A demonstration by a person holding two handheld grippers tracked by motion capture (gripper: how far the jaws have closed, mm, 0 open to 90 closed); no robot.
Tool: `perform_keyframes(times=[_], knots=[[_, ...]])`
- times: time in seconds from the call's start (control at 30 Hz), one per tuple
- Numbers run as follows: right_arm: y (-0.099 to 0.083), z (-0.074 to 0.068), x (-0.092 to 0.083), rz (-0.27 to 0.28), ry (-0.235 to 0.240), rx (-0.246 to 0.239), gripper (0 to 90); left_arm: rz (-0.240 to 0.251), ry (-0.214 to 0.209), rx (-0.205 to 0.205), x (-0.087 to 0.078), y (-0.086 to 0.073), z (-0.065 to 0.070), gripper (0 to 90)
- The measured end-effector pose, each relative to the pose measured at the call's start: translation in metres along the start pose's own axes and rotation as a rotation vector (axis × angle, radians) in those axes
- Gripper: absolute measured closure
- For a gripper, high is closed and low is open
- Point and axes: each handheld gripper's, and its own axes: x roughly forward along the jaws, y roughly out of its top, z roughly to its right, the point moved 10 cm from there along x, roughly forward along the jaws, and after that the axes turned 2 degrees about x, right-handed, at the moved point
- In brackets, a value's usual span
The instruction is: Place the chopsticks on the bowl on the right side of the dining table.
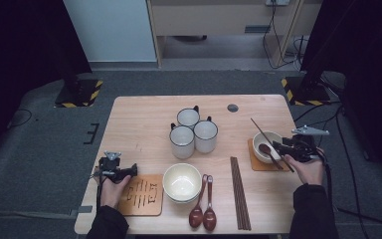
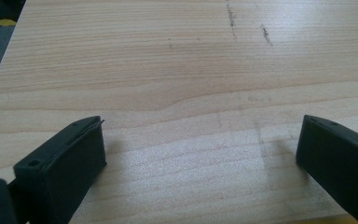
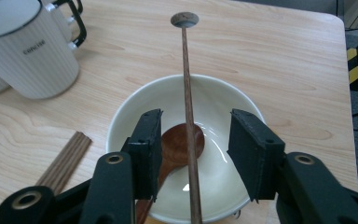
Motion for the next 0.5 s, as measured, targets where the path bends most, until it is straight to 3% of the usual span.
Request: perform_keyframes(times=[0.5], knots=[[0.010, -0.011, -0.022, 0.031, -0.024, 0.018, 49.9, 0.000, 0.000, 0.000, 0.000, 0.000, 0.000, 0.4]])
